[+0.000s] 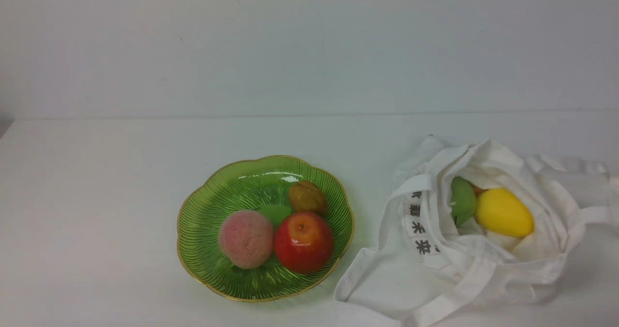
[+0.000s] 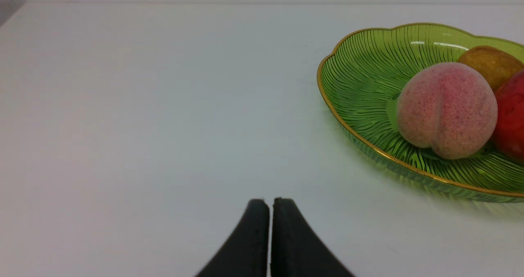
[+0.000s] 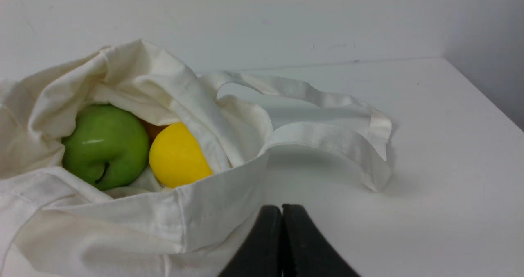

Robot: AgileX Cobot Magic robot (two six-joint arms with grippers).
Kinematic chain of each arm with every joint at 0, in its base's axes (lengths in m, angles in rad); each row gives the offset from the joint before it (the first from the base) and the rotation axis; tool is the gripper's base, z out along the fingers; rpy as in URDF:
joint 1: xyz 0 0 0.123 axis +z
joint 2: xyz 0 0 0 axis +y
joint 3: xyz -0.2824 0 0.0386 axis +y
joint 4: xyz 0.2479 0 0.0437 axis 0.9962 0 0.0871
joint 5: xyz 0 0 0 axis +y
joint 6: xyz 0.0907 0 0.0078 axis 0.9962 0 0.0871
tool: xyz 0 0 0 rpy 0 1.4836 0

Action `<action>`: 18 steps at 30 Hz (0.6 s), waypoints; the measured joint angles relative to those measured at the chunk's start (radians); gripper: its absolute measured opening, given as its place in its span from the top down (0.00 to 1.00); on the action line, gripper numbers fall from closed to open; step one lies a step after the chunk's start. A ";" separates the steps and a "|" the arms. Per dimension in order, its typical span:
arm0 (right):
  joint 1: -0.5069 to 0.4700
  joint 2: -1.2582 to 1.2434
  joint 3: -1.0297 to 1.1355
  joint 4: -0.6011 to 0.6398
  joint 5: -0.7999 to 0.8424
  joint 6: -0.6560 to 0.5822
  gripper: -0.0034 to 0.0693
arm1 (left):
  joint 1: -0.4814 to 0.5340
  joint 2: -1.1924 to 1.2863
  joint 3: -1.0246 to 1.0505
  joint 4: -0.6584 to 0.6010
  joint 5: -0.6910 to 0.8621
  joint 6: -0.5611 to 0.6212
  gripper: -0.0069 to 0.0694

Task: Take the fruit out of the cloth bag on the white table and place them on a plate.
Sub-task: 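Reach into the cloth bag and grasp the lemon with the right gripper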

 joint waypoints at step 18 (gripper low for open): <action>0.000 0.000 0.000 0.000 0.000 0.015 0.97 | 0.000 0.000 0.000 0.000 0.000 0.000 0.92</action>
